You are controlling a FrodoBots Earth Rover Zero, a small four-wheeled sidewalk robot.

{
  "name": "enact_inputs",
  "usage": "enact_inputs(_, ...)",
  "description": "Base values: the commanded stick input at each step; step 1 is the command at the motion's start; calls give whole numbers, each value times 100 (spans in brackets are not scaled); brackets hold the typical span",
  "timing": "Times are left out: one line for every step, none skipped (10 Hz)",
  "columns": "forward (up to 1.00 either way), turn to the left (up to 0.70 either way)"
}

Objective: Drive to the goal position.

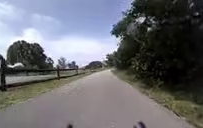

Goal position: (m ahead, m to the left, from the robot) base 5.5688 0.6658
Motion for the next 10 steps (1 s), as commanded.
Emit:
enact_inputs(70, 0)
enact_inputs(70, 0)
enact_inputs(70, 0)
enact_inputs(70, 0)
enact_inputs(70, 0)
enact_inputs(70, 0)
enact_inputs(70, 0)
enact_inputs(70, 0)
enact_inputs(70, 0)
enact_inputs(70, 0)
